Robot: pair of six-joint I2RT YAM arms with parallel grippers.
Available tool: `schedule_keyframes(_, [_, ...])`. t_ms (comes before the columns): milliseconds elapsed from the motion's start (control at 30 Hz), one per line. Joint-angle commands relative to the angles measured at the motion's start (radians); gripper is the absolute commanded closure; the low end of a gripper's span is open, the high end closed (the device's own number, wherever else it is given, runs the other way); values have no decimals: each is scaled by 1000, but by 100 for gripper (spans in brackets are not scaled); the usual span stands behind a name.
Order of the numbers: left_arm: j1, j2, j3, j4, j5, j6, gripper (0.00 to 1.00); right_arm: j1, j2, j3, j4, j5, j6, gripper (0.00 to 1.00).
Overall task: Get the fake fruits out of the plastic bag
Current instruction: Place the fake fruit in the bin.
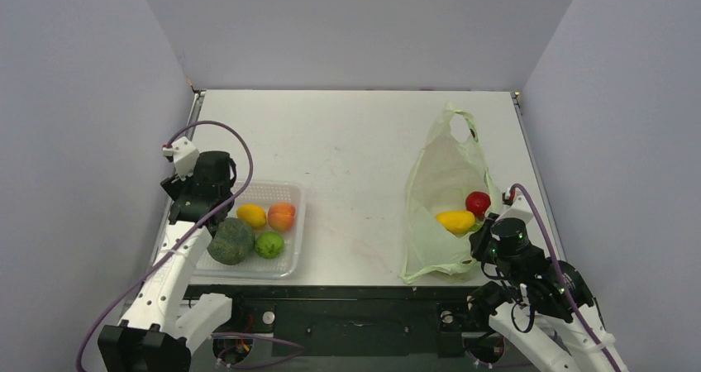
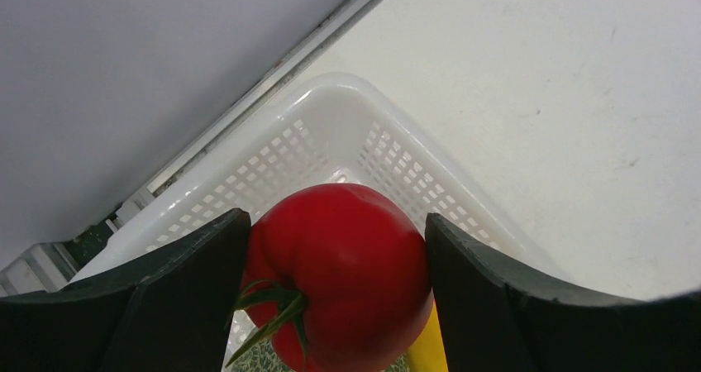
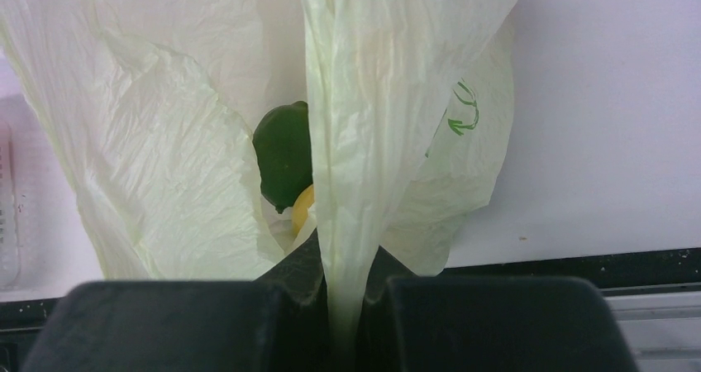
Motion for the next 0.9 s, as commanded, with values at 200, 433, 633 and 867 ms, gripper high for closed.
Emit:
schedule_keyframes(200, [130, 58, -143, 213, 97, -38, 55, -6, -16, 3, 52, -3, -17, 100])
schedule_keyframes(433, [138, 40, -183, 244, 101, -38, 7, -9, -13, 1, 55, -6, -16, 100])
schedule_keyframes(633, [140, -2, -129, 194, 175, -45, 3, -14, -14, 2, 56, -13, -20, 100])
schedule_keyframes(867, [140, -88, -27, 280, 760, -4, 4, -14, -12, 5, 59, -26, -29, 100])
